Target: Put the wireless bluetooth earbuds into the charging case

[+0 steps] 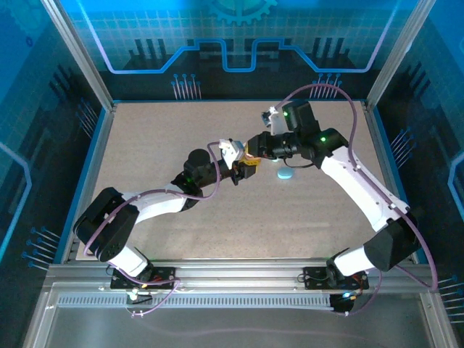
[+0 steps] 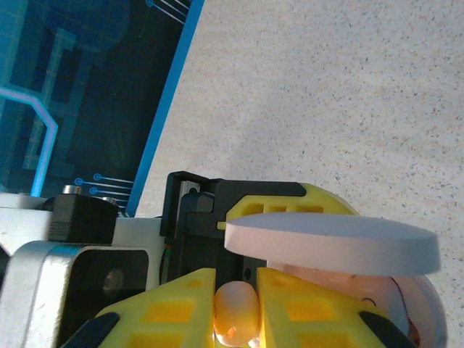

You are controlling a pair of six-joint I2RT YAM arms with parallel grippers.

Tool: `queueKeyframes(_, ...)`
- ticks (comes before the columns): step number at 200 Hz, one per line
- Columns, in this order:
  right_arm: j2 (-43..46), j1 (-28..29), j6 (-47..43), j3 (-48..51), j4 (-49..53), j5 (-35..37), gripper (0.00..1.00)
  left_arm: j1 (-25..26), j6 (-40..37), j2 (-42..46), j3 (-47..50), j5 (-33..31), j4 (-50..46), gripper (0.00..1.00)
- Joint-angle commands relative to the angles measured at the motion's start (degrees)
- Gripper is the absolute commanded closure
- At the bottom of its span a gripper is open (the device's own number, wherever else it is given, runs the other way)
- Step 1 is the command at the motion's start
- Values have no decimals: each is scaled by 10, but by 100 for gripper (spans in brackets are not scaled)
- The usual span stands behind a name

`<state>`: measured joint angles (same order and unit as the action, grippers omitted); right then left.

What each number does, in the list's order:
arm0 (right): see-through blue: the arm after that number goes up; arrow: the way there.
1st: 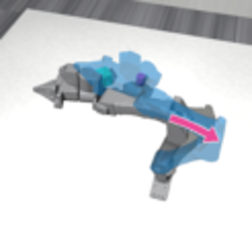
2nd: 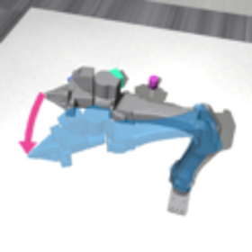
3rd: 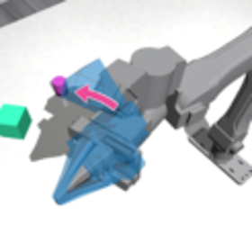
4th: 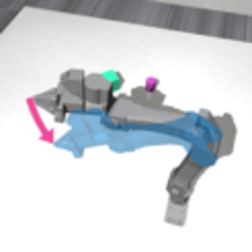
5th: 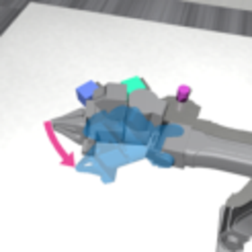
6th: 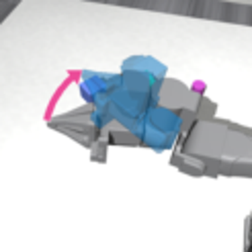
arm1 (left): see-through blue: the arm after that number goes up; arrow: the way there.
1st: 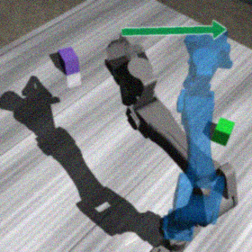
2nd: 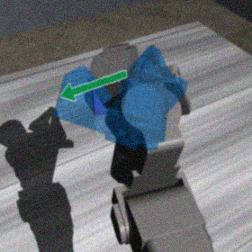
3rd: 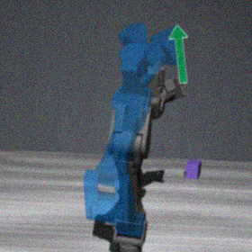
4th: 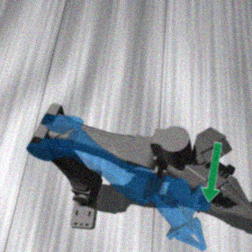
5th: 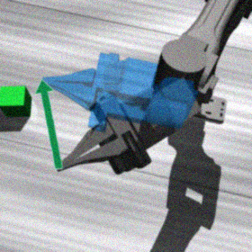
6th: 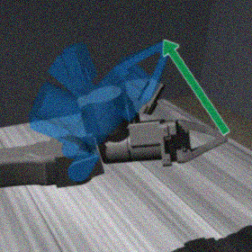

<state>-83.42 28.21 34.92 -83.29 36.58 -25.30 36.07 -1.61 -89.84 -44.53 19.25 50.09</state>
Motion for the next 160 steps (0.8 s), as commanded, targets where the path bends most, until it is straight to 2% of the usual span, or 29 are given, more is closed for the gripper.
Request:
queueKeyframes(1,-7,12,-11,-24,16,22,79,5,2,13,-13,-8,33,68)
queueKeyframes(37,-10,31,-40,-41,54,98,79,5,-1,18,-10,-6,34,68)
queueKeyframes(160,-24,46,-48,-42,61,116,77,5,-2,30,-3,-7,38,68)
